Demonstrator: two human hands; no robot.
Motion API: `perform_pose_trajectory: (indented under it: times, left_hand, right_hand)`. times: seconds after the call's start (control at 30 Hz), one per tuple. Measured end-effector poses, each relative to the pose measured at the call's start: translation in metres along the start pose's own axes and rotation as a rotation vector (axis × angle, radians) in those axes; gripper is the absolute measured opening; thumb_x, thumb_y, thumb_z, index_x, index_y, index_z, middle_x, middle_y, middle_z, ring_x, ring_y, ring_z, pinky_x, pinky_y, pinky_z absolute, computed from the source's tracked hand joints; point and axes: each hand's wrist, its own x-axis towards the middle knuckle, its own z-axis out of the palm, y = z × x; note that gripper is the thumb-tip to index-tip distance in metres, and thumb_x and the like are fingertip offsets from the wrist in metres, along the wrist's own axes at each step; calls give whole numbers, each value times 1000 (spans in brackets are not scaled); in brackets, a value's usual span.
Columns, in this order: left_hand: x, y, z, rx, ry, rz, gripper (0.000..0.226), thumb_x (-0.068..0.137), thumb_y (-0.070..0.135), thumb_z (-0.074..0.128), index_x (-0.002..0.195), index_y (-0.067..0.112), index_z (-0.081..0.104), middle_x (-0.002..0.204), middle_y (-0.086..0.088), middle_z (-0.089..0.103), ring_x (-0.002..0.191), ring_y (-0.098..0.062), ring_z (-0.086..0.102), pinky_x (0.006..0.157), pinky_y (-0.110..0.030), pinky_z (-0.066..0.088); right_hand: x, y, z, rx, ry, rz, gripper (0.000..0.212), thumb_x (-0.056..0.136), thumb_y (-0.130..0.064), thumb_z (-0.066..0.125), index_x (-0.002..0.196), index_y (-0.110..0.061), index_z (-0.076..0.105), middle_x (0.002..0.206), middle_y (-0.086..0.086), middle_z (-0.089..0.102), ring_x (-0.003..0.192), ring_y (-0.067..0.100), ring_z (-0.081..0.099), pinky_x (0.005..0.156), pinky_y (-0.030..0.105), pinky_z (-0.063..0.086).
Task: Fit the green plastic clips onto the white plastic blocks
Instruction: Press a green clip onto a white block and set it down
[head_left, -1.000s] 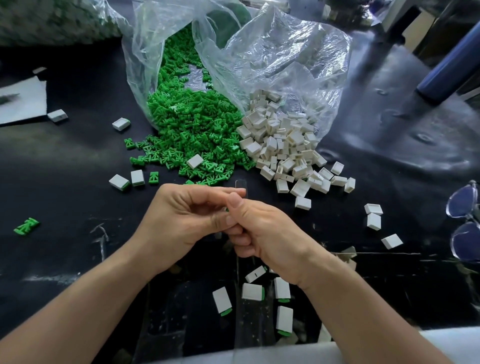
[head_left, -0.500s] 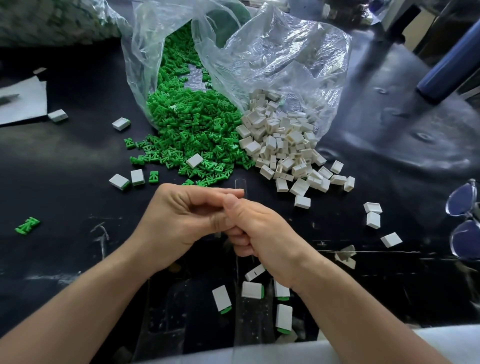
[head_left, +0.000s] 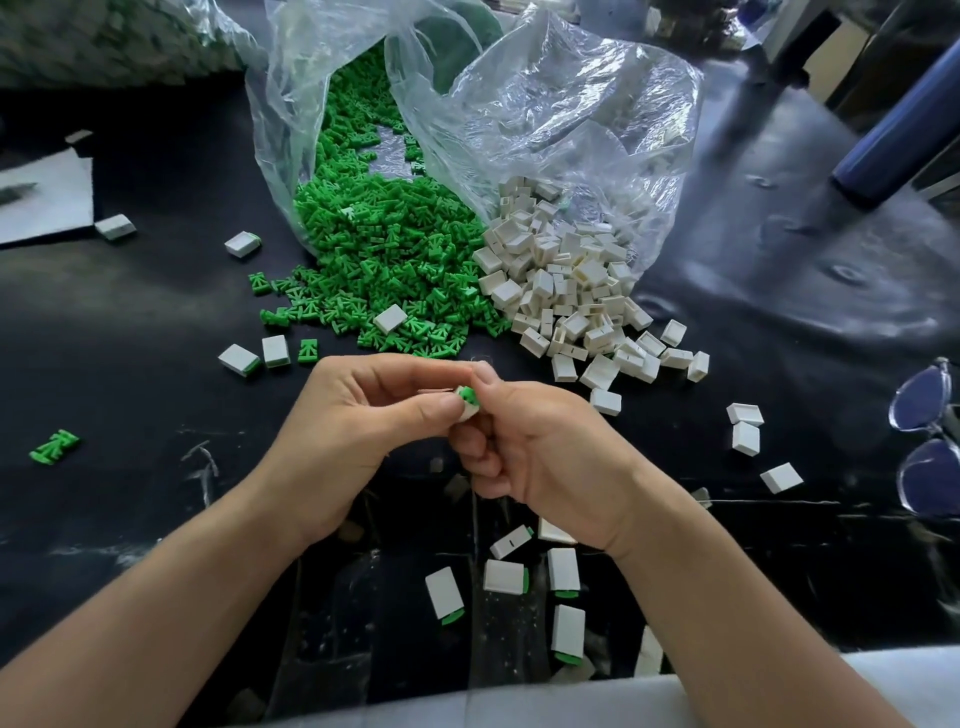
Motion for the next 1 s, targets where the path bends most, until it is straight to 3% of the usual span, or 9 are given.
perform_pose_trajectory:
  times: [0.17,0.3,0.4,0.57,0.63,0.7,0.87,1.0]
  left_hand:
    - [1,0,1,-35,26,-26,20,69,6,62,83,8,76,76,-22,70,60,-24,66,60,-26,54]
    - [2,0,0,-44,28,-88,21,67,7,62,83,5,75,70,-21,68,60,-23,66,61,-26,55]
    - [1,1,2,-63,29,-95,19,67,6,62,80,4,75,83,-32,66,61,-28,66,60,-26,55]
    - [0,-2,7,-88,82,-89,18,60,-3,65,72,7,76,91,-11,74,72,-22,71,59,-25,55]
    - [0,-3,9,-118,97,-92,18,55,-2,72,70,6,76,92,-8,74,74,-21,71,58,-24,55]
    - [-1,-4,11,-151,122,-96,17,60,6,63,71,6,76,94,-7,74,76,-21,71,58,-23,55]
    - [-1,-5,14,-178,160,-104,18,59,7,61,68,8,76,94,-6,74,79,-18,71,58,-22,55]
    - [-1,-6,15,-180,157,-111,24,70,-9,58,67,7,76,94,-4,74,81,-16,71,59,-21,54]
  right_hand:
    - [1,3,-1,-67,-18,-43,33,76,-45,45,77,-12,48,59,-3,42,50,6,36,46,16,30]
    - [1,4,-3,-156,-5,-77,36,77,-47,43,77,-12,50,58,-7,46,52,5,40,50,16,35]
    - [2,7,-1,-272,62,-112,38,78,-51,40,74,-14,51,60,-8,45,55,5,39,54,20,36]
    - [3,14,5,-369,161,-194,28,96,-35,35,80,-28,56,54,-17,47,51,-1,41,53,17,33]
    - [4,15,6,-420,176,-202,27,98,-32,33,90,-24,57,53,-26,53,53,-7,48,56,11,33]
    - [5,17,7,-446,188,-209,28,99,-30,32,98,-19,58,53,-31,53,55,-12,50,56,8,34]
    - [6,18,7,-478,220,-211,29,99,-27,32,102,-15,59,52,-33,51,55,-14,48,55,7,34]
    - [7,19,8,-510,249,-203,32,99,-29,33,103,-11,60,52,-33,50,55,-14,47,57,9,32]
